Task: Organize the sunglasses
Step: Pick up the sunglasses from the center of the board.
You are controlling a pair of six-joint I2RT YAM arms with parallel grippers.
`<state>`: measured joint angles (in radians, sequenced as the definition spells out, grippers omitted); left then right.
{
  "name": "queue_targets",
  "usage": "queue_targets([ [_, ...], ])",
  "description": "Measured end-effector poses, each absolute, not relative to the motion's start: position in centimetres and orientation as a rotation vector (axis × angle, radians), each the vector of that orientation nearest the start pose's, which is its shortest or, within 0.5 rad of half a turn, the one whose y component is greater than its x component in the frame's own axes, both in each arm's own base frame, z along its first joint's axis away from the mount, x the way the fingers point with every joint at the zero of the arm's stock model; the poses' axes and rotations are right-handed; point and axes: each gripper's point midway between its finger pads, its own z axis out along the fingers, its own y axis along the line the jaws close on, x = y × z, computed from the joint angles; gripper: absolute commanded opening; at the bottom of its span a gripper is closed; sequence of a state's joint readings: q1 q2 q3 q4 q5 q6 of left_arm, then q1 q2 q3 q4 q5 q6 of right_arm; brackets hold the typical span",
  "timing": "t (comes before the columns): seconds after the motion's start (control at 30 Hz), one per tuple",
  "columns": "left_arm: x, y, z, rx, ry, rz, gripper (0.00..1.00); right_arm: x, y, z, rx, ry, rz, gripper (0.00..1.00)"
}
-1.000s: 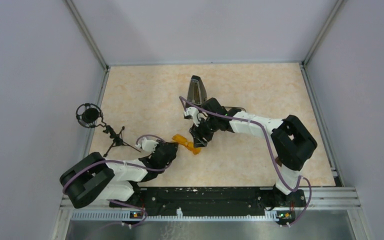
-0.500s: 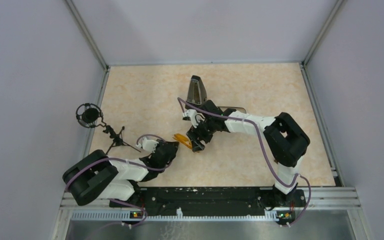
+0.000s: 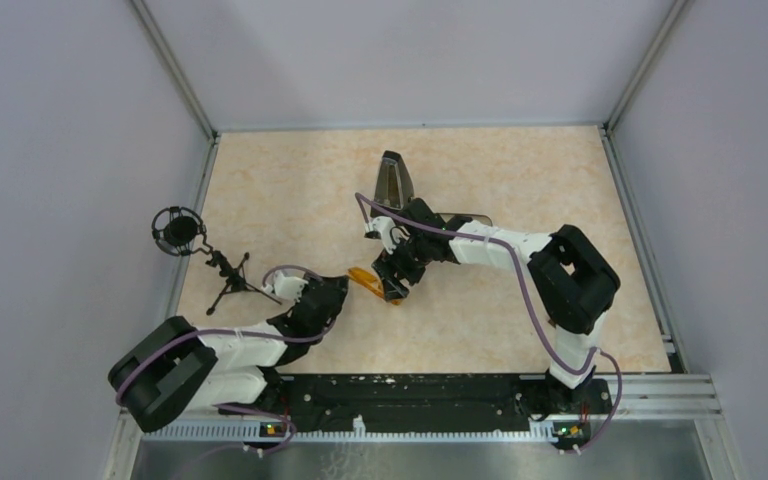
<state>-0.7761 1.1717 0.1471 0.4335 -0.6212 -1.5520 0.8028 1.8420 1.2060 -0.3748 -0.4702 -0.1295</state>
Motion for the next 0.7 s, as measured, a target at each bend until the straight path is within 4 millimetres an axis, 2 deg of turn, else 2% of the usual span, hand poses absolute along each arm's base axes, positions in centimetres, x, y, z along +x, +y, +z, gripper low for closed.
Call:
queue_targets([
  [0.17,25.9,-15.4,3.0,-1.120,1.845,-0.711,0.34,23.2,34.8,5.1,-1.351,2.282,0.846,0.73],
  [0.33,26.4,-15.8,2.9,-1.113,1.844,-0.731,0.33,23.2,34.7,5.0,-1.352,2.286,0.843,0.72],
  [0.47,26.4,-16.2,2.9,-1.103,1.857,-0.750,0.36,23.2,34.7,5.0,-1.353,2.286,0.843,0.72],
  [0.57,26.3,-16.4,3.4,-1.080,1.866,-0.760,0.38,23.2,34.7,5.0,-1.357,2.282,0.842,0.72],
  [0.7,26.5,-16.6,5.5,-1.042,1.827,-0.814,0.40,23.2,34.7,5.0,-1.360,2.280,0.842,0.72],
])
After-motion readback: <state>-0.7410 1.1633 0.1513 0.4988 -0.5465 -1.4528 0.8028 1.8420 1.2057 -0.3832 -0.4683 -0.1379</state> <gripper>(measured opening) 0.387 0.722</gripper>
